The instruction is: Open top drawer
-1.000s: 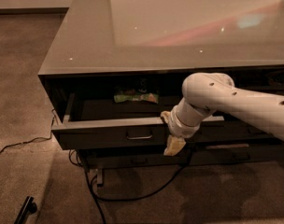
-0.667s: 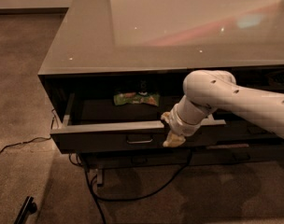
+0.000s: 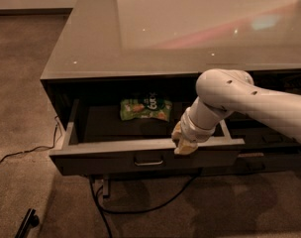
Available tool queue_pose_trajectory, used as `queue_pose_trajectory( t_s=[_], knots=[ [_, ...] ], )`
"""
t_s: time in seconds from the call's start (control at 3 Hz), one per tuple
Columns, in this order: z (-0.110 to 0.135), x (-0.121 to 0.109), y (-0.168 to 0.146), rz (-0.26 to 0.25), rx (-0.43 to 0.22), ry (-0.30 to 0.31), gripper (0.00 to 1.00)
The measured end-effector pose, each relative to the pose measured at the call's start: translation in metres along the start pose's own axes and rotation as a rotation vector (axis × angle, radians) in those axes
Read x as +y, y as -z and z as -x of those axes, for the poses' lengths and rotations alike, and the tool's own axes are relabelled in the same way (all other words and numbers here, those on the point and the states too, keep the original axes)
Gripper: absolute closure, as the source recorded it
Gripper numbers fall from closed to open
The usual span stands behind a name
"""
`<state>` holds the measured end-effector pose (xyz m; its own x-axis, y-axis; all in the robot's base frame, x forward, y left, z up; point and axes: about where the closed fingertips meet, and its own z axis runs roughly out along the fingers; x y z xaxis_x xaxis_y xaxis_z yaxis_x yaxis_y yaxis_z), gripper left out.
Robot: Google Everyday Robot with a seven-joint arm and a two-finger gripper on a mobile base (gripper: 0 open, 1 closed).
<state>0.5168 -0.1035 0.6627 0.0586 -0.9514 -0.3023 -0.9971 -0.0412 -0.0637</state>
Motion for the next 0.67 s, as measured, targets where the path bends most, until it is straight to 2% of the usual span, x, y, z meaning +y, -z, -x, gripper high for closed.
queue_pose_trajectory(
  t_s=[0.33,0.67],
  knots=[
    [0.0,0.0,0.0,0.0,0.0,0.0,0.76],
    [0.0,0.0,0.0,0.0,0.0,0.0,0.53]
  ],
)
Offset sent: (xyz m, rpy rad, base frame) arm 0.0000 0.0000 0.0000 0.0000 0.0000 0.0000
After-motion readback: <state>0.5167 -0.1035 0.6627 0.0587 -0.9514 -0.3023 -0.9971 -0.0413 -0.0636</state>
